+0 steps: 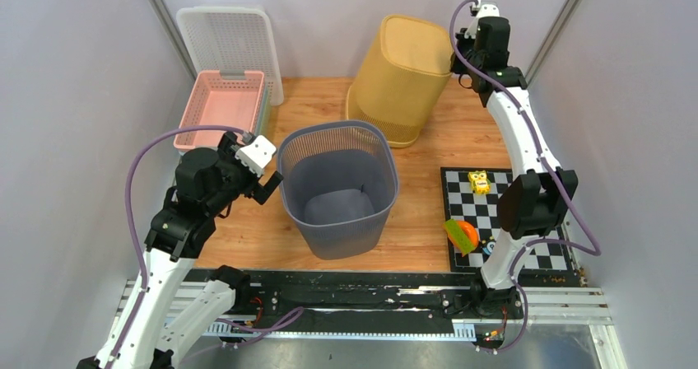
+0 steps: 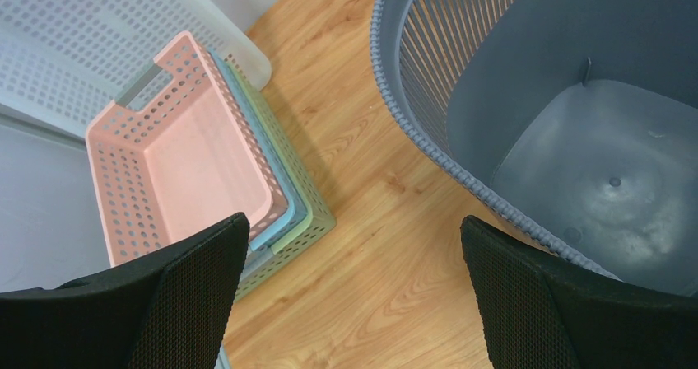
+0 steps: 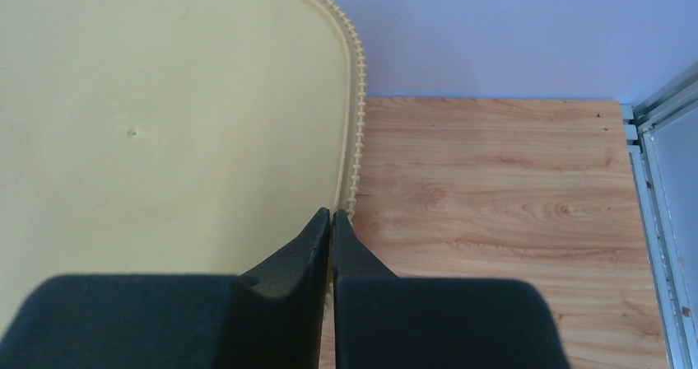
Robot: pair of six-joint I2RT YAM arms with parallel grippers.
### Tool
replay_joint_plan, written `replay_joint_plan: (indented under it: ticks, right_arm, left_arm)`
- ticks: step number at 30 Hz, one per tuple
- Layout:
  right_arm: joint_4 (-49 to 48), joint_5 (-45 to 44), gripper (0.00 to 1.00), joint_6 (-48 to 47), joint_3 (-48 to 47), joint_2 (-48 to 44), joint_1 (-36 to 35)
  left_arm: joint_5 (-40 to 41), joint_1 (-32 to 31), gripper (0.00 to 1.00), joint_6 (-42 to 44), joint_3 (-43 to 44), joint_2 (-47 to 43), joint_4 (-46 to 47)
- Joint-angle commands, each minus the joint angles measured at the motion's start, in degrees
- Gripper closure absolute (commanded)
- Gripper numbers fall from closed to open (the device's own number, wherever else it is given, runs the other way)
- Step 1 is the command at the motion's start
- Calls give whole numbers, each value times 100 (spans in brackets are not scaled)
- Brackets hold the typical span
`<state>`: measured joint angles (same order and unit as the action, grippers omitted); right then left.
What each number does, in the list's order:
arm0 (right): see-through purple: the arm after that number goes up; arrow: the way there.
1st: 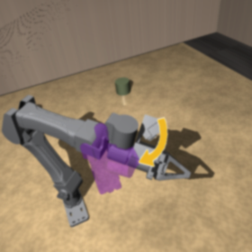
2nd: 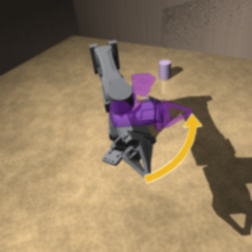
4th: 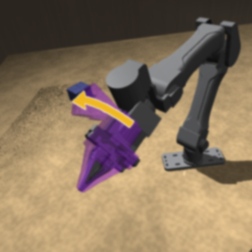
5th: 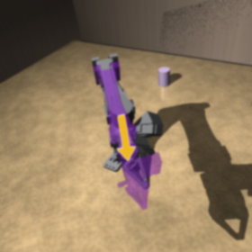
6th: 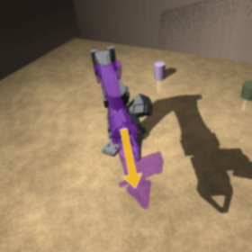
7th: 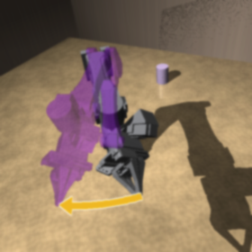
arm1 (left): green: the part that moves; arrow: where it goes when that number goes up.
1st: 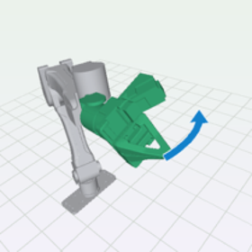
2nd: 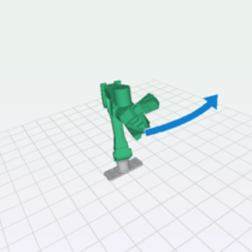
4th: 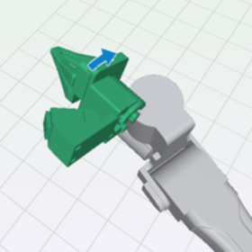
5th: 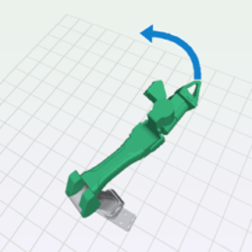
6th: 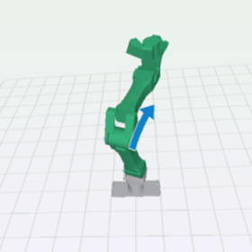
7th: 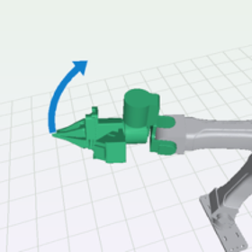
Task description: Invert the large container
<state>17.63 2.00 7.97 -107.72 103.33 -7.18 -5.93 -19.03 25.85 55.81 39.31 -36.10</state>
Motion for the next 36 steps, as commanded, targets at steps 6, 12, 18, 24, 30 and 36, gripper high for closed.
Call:
replay_joint_plan:
  ticks: [6, 12, 18, 24, 30, 36]
  right_arm:
    - [490, 359, 94, 214, 324, -106, 76]
    - [604, 525, 91, 95, -207, 189, 6]
    - [795, 413, 89, 3, -671, 455, -68]
    - [983, 171, 88, -179, -933, 649, -82]
    - [1049, 95, 86, -295, -1108, 619, -81]
    - [1318, -106, 85, -612, -1298, 597, -83]
  left_arm:
    - [-153, 23, 0, -83, -62, 48, 76]
    - [-178, 22, 0, -88, -55, 84, 85]
    - [-280, 26, 0, -91, 187, 274, 105]
    - [427, 22, 0, -218, 1607, 1214, 339]
    - [573, 22, 0, -914, 3170, 2332, 803]
    - [297, 22, 0, -1647, 3837, 3421, 1206]
